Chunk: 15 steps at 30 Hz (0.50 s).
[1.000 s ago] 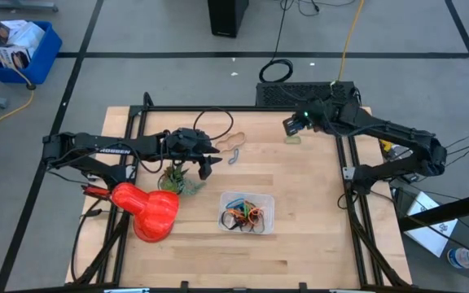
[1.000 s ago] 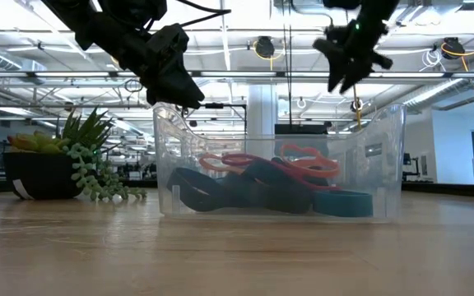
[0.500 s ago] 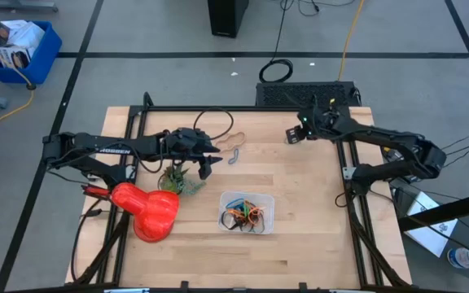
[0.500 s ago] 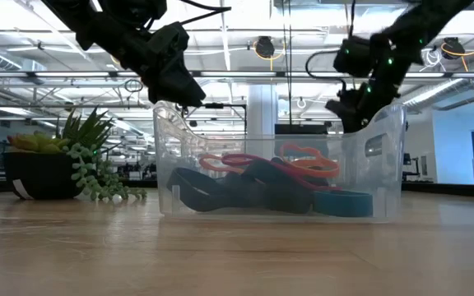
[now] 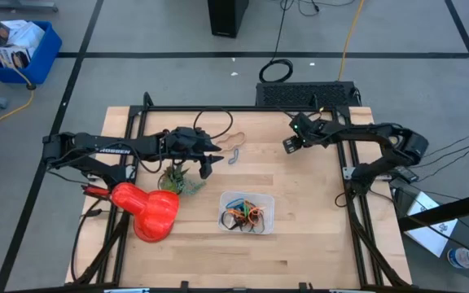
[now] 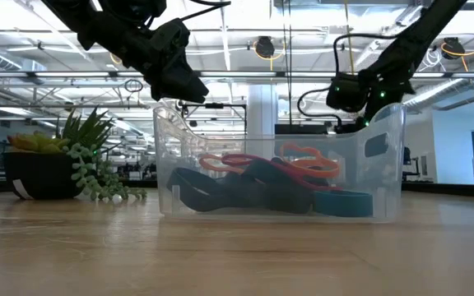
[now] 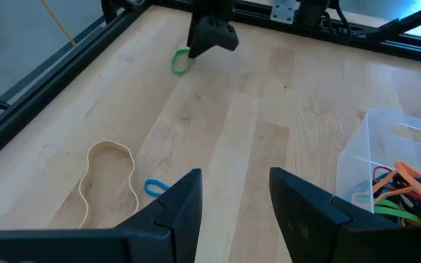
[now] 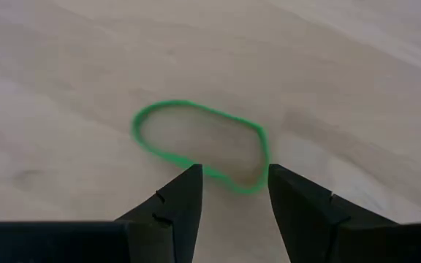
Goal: Pick and place rubber bands into bin
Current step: Put the green rubber band into the bin
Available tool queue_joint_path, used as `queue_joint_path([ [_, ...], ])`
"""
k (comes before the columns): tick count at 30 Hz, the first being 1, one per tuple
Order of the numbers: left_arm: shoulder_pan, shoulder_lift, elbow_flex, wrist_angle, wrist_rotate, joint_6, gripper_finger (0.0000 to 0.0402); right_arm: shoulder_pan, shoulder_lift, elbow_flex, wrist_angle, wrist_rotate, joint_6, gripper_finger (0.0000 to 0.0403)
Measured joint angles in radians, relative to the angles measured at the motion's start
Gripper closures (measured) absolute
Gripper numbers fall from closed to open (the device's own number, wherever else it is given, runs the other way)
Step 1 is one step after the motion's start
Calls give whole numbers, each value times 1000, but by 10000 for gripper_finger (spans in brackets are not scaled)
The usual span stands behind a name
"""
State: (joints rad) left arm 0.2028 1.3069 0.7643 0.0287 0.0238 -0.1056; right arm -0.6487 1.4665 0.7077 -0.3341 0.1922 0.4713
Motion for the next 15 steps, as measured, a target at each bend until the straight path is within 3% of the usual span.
queue_joint_path([
  [4,0,0,0,0,0,-1,233,-4,36,0,3,74,18,261],
  [15,0,0,0,-1,0,-1,233,-60,40,1,8,-41,41,318],
])
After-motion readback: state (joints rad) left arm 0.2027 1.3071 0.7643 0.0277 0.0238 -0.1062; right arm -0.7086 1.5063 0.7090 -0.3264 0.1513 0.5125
